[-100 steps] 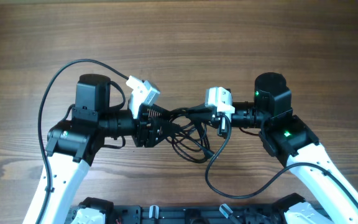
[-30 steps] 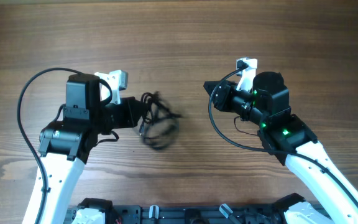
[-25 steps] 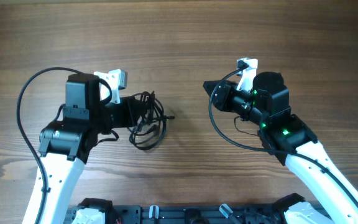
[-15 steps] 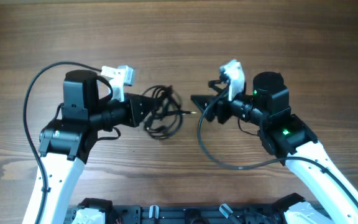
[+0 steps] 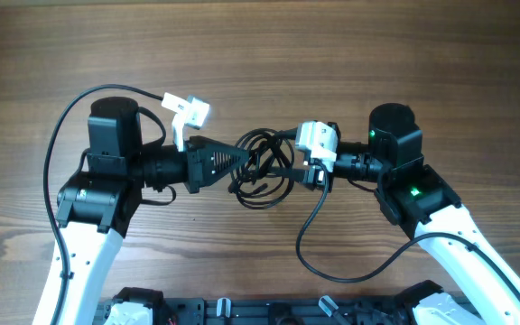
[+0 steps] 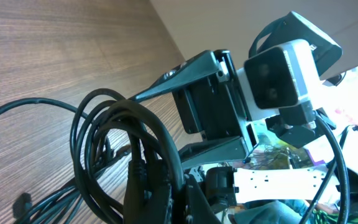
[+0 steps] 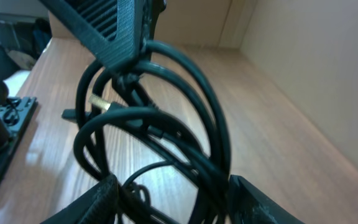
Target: Untangle cables
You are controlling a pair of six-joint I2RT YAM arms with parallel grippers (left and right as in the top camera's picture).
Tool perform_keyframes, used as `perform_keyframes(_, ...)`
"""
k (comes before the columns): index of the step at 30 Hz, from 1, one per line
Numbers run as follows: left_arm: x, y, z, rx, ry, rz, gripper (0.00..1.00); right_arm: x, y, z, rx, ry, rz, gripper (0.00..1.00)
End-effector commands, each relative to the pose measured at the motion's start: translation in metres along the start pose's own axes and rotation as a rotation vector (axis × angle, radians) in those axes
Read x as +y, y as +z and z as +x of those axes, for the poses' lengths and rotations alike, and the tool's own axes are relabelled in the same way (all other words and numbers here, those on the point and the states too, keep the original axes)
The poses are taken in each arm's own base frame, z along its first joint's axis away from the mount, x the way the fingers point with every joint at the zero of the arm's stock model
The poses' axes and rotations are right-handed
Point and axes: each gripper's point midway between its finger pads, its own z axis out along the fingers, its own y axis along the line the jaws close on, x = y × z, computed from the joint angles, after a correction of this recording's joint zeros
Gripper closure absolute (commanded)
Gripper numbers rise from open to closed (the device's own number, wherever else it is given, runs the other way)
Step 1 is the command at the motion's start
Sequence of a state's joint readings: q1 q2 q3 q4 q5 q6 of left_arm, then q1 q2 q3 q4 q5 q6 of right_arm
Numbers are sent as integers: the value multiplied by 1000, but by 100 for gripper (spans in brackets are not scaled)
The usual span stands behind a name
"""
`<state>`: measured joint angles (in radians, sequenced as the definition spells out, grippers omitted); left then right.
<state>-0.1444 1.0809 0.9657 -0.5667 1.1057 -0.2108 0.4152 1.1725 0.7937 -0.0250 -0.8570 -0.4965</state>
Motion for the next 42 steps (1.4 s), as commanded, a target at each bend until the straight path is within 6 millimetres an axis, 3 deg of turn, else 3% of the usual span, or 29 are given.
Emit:
perform_keyframes(1,-13,-2,1,10,35,71,96,-1,-1,-15,-44,-68,-8,43)
perform_keyframes(4,-12,-1,0,7,41,66,96,-1,-1,-16,-46,-18,-10,45)
perform_keyframes(8,10,-2,-5,-25,32,-64,96,-2,-1,-16,-46,316,-13,46)
perform_keyframes(9,24,-3,-7,-39,18,-144,96,-5,-2,-21,-62,546,-13,46)
perform_keyframes(14,26,-3,-6,-38,12,-155,96,-44,-24,-43,-222,1303,11,33)
perform_keyframes(16,26,-3,-6,-38,12,-155,96,-51,-29,-53,-274,1409,-10,34)
perform_keyframes(19,26,-3,-6,-38,12,-155,96,-52,-33,-71,-326,1318,-41,38)
perform_keyframes(21,26,-3,-6,-38,12,-155,96,-44,-37,-85,-341,998,-62,39)
perform_keyframes(23,26,-3,-6,-38,12,-155,96,-17,-37,-88,-304,554,-143,25)
perform_keyframes(25,26,-3,-6,-38,12,-155,96,5,-38,-83,-294,271,-223,14)
perform_keyframes(27,26,-3,-6,-38,12,-155,96,11,-35,-70,-284,19,-210,12)
perform_keyframes(29,26,-3,-6,-38,12,-155,96,12,-33,-64,-278,-63,-202,12)
perform_keyframes(32,25,-3,-6,-37,12,-151,96,1,-30,-58,-248,-32,-135,12)
perform_keyframes(36,-8,-1,-6,-14,58,36,96,-20,-22,-28,-126,-112,12,14)
perform_keyframes(40,-32,-4,-17,-28,63,150,96,-33,-22,-20,-77,-189,90,17)
perform_keyframes(42,-32,-4,-19,-32,69,151,96,-39,-23,-18,-61,-190,121,22)
